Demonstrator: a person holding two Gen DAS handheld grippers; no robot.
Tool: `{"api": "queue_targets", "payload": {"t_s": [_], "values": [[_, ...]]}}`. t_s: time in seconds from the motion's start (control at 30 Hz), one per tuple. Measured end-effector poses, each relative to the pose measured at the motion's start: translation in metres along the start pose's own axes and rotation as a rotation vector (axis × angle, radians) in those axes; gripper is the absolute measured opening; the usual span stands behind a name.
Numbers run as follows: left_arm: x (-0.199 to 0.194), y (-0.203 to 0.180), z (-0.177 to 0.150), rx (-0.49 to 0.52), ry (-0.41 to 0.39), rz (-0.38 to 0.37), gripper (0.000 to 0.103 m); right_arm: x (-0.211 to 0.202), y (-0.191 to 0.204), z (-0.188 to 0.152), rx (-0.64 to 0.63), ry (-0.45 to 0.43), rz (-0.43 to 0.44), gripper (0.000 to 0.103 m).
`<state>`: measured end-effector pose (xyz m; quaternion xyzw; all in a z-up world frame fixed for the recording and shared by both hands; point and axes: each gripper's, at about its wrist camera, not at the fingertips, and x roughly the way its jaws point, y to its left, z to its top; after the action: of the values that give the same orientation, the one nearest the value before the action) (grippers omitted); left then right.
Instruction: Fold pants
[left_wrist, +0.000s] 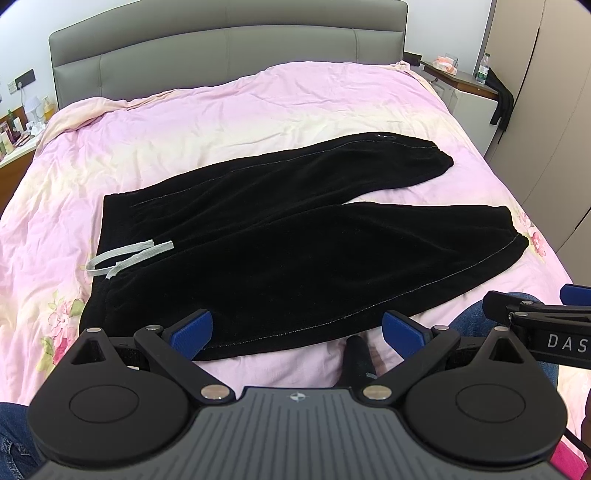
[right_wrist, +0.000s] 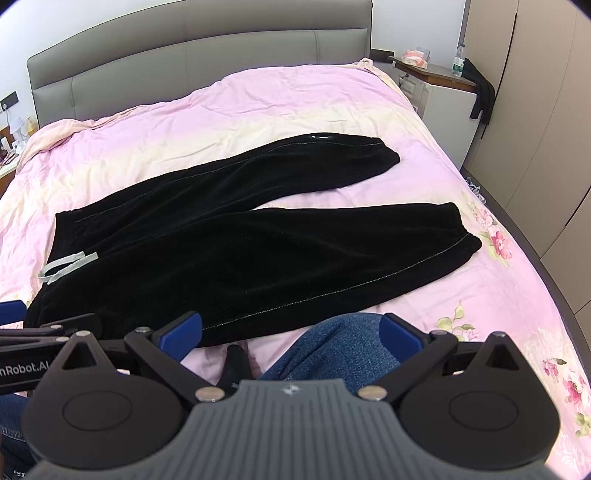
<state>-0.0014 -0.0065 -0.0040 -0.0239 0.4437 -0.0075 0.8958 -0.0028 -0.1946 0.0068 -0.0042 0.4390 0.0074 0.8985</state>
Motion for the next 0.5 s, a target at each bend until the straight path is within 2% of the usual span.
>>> {"api": "queue_targets", "payload": {"t_s": [0.5], "values": [[0.0086, 0.0016, 0.0028, -0.002, 0.018, 0.002, 0.103, 0.0059, -0.0023, 0.002, 0.01, 0.011, -0.001, 0.098]]}}
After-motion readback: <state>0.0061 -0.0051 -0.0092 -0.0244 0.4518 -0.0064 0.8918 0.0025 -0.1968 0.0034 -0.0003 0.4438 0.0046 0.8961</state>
